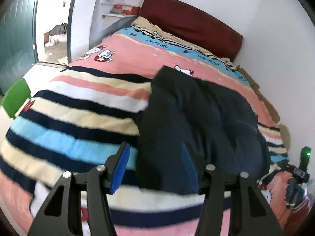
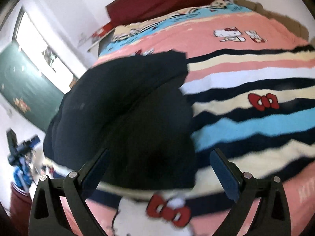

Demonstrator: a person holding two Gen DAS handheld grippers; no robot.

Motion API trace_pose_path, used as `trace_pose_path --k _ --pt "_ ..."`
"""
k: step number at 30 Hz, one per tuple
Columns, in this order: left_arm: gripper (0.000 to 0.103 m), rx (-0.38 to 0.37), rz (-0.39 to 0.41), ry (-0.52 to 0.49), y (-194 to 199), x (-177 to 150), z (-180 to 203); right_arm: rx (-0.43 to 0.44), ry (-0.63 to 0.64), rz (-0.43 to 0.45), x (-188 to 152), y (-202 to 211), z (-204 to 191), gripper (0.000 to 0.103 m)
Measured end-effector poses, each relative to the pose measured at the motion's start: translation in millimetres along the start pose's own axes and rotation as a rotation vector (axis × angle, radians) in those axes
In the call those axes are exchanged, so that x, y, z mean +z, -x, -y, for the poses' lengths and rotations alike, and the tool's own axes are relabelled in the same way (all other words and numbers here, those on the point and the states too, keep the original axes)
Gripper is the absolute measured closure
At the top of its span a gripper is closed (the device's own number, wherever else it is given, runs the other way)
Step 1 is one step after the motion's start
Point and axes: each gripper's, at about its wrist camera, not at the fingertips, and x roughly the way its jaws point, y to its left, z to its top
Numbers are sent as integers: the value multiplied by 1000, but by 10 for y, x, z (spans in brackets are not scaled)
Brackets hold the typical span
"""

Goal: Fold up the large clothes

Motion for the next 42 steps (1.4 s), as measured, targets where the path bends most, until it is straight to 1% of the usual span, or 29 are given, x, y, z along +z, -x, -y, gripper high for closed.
trace_pose_path --k 2,5,8,9,12,14,16,18,19,23,29,32,34,39,42 --pt "50 23 10 -10 138 -183 168 -27 52 0 -221 96 -254 3" --pt "50 64 40 -28 368 -486 458 -43 85 12 -509 251 -462 3" --pt "50 111 83 -62 602 -773 753 -60 112 42 -779 461 -690 3" --pt "50 119 93 -71 657 -845 818 -74 122 59 -871 548 -769 3" --pt "43 142 134 -123 876 -1067 1070 -121 156 108 -1076 753 -959 1" --pt "41 169 167 -156 1019 -1179 1213 -156 179 147 -1193 860 -1068 0" --pt "39 193 196 -187 1157 -1259 1326 -186 194 189 -1278 952 -1162 0" --pt "35 221 222 -220 1273 -1342 1441 -199 200 227 -1347 1045 -1232 0" --pt "35 236 242 -234 1337 -1382 1489 -205 205 249 -1381 1096 -1274 0" --pt "35 263 304 -234 1554 -1465 1549 -232 226 311 -1471 1253 -1395 0" --pt "35 291 352 -226 1726 -1529 1544 -242 245 370 -1570 1450 -1465 0" --pt "35 291 369 -225 1792 -1576 1528 -241 239 384 -1603 1492 -1451 1" --pt "35 307 374 -225 1808 -1599 1517 -245 235 389 -1637 1514 -1452 0" --pt "35 380 412 -238 1837 -1668 1587 -253 243 398 -1706 1527 -1459 0" --pt "35 382 428 -246 1864 -1692 1624 -261 249 405 -1730 1545 -1462 0"
